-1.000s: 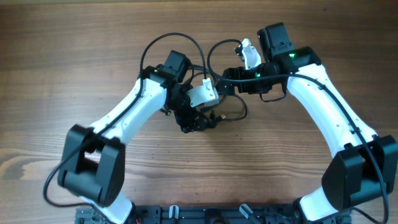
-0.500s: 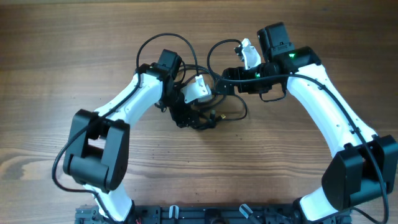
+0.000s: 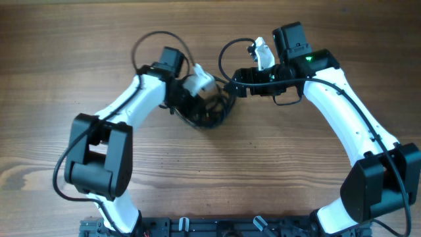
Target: Untangle cables
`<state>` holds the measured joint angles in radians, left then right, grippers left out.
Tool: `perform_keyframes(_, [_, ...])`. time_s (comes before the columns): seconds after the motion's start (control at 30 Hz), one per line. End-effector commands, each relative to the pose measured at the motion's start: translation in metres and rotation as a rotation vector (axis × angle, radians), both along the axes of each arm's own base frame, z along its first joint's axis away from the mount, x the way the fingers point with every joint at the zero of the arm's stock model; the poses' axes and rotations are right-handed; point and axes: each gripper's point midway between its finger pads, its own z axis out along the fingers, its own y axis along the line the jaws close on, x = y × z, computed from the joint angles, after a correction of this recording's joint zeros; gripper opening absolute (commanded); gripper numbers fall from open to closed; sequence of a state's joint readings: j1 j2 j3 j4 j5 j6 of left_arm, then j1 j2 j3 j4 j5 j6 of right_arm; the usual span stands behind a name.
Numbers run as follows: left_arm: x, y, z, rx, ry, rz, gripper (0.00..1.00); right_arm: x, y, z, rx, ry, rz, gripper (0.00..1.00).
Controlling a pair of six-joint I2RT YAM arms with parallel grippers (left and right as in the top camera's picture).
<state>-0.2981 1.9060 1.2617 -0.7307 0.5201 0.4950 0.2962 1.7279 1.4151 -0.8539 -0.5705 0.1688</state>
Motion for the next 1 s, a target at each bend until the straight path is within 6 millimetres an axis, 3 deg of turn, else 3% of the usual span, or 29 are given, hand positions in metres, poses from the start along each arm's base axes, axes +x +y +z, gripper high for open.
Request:
perform_keyframes(0.0, [0.028,0.013,0.023,-0.144,0.272,0.511,0.04,0.004,0.017,0.027,0.096,-0.016,-0.031,0.88])
perform_keyframes(0.17, [0.032,0.016,0.028,-0.208,0.534,0.851,0.04,0.011,0.022,0.017,0.01,0.007,-0.184,0.74])
perform_keyframes(0.23, [0.031,0.007,0.033,-0.24,0.556,0.835,0.04,0.011,0.032,0.016,0.004,-0.016,-0.165,0.57])
perform_keyframes(0.37, [0.029,0.0,0.034,-0.238,0.55,0.814,0.04,0.012,0.036,0.004,-0.035,-0.011,-0.177,0.43])
perform_keyframes(0.57, [0.028,-0.005,0.033,-0.227,0.491,0.745,0.04,0.023,0.039,-0.031,-0.09,-0.025,-0.1,0.4])
perform_keyframes(0.7, [0.03,-0.008,0.034,-0.232,0.366,0.597,0.04,0.028,0.036,-0.047,-0.122,-0.032,-0.073,0.41])
perform_keyframes(0.97, [0.042,-0.032,0.063,-0.418,0.256,0.408,0.04,0.04,0.026,-0.046,-0.118,-0.051,-0.107,0.43])
